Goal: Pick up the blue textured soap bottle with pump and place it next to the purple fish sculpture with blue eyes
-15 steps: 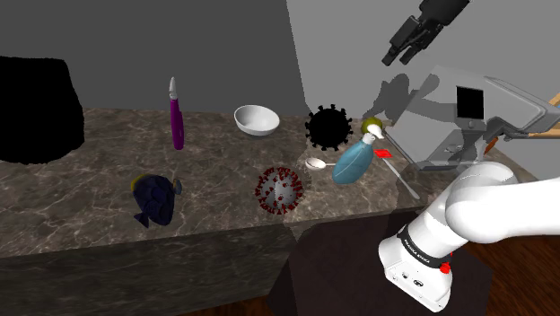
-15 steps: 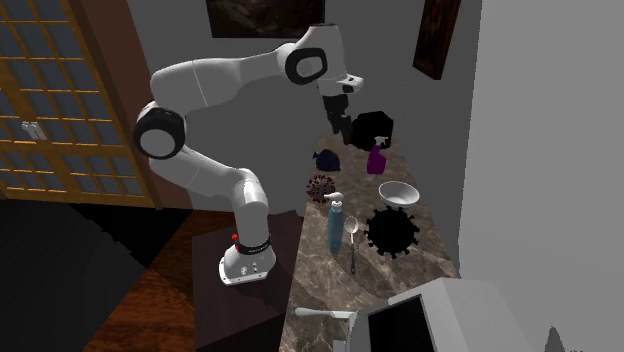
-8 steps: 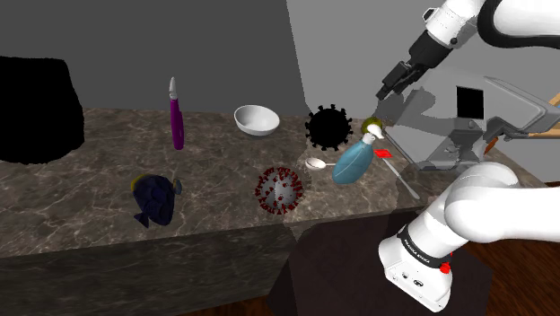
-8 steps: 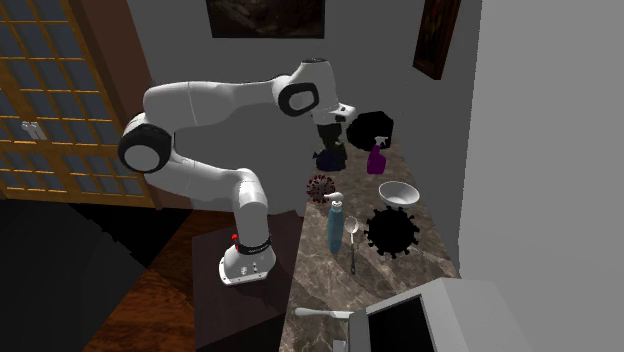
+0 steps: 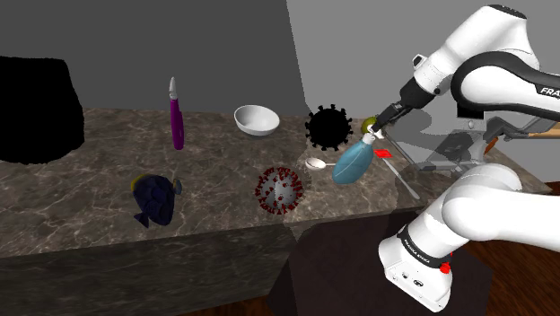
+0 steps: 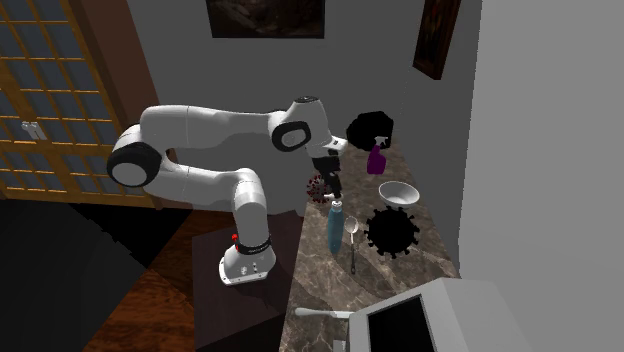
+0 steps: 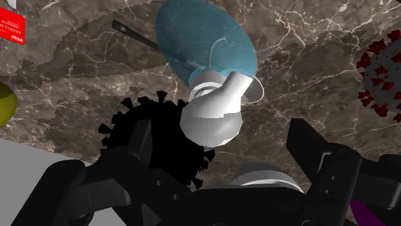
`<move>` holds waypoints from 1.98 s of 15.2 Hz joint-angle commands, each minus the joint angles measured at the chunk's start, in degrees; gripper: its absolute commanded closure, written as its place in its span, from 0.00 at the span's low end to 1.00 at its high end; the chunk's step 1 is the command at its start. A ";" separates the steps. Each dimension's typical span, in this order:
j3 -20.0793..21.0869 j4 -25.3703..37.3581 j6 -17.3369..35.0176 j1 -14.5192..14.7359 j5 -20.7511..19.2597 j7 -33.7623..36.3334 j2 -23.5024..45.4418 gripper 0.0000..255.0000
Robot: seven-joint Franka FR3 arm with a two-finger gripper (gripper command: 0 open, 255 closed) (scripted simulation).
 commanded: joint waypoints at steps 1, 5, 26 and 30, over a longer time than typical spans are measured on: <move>-0.61 -2.70 2.18 -0.64 -0.84 -0.40 -0.74 0.00; -1.24 -4.92 6.39 -0.98 -1.54 -0.31 1.24 0.00; -1.53 -5.55 8.36 -1.09 -1.85 -0.27 2.59 1.00; -1.07 -2.67 4.95 -0.65 -1.22 -0.37 2.04 1.00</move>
